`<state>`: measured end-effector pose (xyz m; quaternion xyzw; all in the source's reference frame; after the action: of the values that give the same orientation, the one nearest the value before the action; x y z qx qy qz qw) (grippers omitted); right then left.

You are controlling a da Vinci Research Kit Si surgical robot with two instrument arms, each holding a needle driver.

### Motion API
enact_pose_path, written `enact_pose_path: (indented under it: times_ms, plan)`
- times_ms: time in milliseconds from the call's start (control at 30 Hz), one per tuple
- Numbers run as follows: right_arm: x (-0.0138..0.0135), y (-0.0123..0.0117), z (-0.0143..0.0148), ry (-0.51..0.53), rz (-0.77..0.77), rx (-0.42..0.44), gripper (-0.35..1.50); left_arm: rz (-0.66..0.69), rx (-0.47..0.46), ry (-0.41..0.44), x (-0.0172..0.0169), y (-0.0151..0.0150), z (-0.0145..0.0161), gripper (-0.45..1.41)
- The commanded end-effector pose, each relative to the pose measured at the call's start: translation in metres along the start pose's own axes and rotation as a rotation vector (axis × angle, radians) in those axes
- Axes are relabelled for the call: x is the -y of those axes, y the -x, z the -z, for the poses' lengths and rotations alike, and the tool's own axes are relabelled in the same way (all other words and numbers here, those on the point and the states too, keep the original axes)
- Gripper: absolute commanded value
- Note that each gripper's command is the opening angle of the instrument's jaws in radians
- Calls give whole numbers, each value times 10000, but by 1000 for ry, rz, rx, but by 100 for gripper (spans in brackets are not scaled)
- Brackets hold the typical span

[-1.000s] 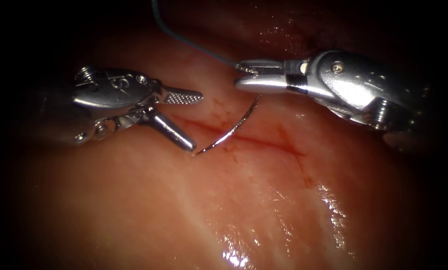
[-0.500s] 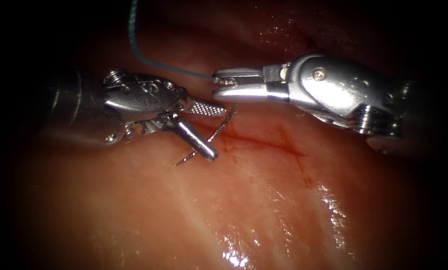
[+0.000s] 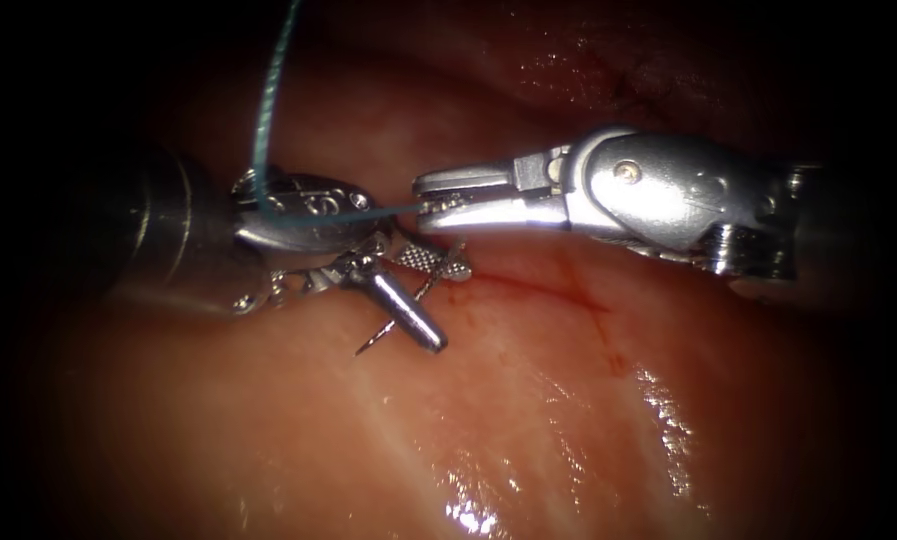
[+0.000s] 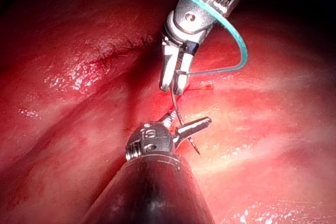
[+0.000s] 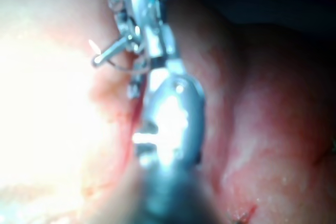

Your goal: Wound Closure

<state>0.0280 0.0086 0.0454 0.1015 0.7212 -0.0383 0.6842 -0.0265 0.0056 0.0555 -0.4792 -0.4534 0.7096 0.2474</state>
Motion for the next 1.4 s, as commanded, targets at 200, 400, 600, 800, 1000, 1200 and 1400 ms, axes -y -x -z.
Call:
enact_pose_path:
  times_ms: [200, 400, 600, 800, 1000, 1200, 1400]
  plan:
    - [4, 0, -8, -21, 7, -11, -35, 8, 13, 11, 14, 8, -5, 9]
    - [8, 3, -9, -30, 12, -6, -35, 18, 14, 15, 15, 8, -4, 7]
    - [9, 3, -10, -39, 12, 2, -35, 14, 16, 22, 14, 8, -4, -45]
    - [5, 2, -10, 11, 8, 48, -35, 21, -35, 6, 15, 1, 1, -45]
    - [-1, -2, -8, 69, -81, 100, 14, 45, -114, -29, 11, -3, 3, -45]
    - [-11, -10, -3, 215, -222, 213, 62, 89, -213, -68, 8, -1, 1, -45]
    - [-7, -14, -6, 310, -258, 289, 96, 100, -284, -99, 8, -1, 1, -45]
